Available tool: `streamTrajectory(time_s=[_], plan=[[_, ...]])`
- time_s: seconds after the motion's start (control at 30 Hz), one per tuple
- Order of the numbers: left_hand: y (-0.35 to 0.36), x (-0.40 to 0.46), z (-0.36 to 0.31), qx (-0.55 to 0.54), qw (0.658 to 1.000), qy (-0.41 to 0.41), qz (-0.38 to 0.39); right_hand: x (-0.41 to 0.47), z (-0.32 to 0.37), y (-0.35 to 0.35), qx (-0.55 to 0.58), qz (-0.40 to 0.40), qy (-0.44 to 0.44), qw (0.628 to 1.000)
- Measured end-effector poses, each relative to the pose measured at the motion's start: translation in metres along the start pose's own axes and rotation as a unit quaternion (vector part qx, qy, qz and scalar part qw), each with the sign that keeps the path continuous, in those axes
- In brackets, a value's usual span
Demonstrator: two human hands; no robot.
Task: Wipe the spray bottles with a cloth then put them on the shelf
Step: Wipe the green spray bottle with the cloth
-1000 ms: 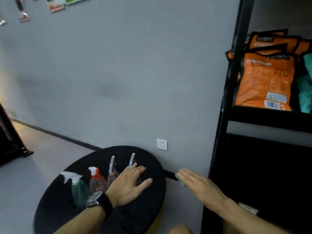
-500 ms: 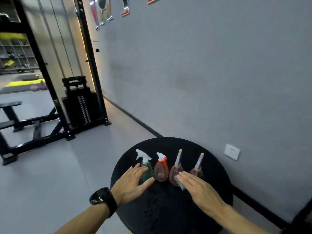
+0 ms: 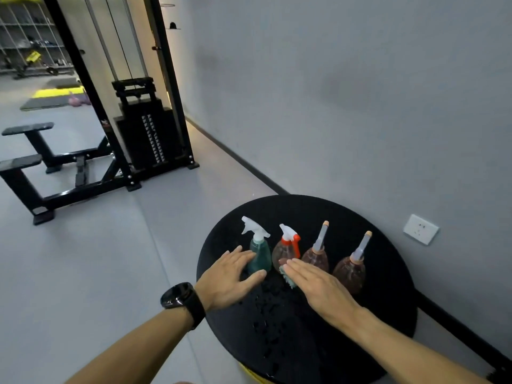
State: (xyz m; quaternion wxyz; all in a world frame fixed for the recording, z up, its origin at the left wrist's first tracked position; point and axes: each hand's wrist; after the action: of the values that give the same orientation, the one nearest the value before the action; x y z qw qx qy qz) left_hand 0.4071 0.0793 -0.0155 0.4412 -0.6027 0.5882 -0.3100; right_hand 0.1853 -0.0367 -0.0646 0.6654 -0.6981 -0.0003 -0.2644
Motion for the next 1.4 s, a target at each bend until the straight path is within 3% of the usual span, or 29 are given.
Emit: streamTrajectory(time_s=[0.5,0.67,0.93,1.1,1.4], plan=[[0.044,0.033,0.027,-0.032,0.998,-0.024,0.045,-0.004,-0.013,0.046,0.032,0.038,0.013,0.999],[0.049,0.057,0.031,-0.096,0.991,-0.093,-0.014,-0.009,-0.016,0.061,0.050,0.043,0.021,0.998],[0.055,0.109,0.030,-0.206,0.965,-0.161,-0.030,-0.014,-0.020,0.079,0.052,0.035,0.025,0.998],[0.058,0.133,0.029,-0.310,0.940,-0.126,-0.065,-0.018,-0.026,0.085,0.067,0.041,0.030,0.997],[0.060,0.147,0.035,-0.284,0.941,-0.174,-0.061,-0.028,-0.038,0.091,0.070,0.042,0.035,0.996]])
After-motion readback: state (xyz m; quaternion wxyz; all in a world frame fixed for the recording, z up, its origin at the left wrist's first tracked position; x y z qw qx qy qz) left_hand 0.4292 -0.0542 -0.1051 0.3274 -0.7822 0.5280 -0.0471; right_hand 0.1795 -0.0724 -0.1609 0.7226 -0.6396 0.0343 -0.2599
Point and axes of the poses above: each hand's wrist, its own x-axis towards the middle knuckle, its own y-axis out of the palm, z = x × y, and after that the axes turned 4 degrees about z, right-handed
